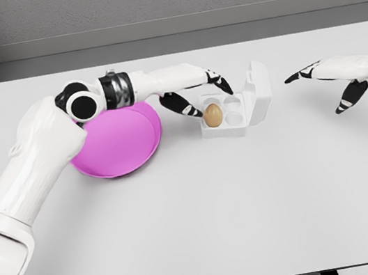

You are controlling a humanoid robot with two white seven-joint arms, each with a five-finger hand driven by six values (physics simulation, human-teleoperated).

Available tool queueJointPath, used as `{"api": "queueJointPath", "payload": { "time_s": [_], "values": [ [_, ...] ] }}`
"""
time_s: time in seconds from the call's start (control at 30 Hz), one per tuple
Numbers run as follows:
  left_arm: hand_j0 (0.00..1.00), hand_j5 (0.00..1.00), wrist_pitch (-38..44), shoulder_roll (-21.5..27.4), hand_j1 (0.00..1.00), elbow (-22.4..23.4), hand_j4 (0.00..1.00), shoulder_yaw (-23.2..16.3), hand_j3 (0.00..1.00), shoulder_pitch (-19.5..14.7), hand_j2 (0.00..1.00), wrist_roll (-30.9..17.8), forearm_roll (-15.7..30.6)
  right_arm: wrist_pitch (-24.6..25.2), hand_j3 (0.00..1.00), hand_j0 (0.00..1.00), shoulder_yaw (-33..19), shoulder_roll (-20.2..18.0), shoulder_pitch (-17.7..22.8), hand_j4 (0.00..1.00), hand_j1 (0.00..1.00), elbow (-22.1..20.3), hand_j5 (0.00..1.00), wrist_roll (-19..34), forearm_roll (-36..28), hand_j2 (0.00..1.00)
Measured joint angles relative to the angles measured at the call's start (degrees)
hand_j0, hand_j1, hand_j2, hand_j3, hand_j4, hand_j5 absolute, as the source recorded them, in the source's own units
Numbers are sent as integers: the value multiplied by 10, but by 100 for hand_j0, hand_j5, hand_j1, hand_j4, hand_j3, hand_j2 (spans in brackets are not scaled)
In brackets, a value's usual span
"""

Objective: Pack egg into the box and close the box lid

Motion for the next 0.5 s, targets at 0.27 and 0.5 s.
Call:
{"api": "queueJointPath", "payload": {
  "time_s": [0.27, 0.5],
  "values": [
    [99, 99, 0, 17, 99, -8, 99, 1, 99, -20, 99, 0, 26, -4, 100, 100, 4, 25, 0, 100, 100, -4, 100, 0, 0, 100],
    [100, 100, 0, 134, 100, -92, 100, -1, 100, -15, 100, 0, 122, -15, 100, 100, 3, 33, -5, 100, 100, -21, 100, 0, 0, 100]
  ]
}}
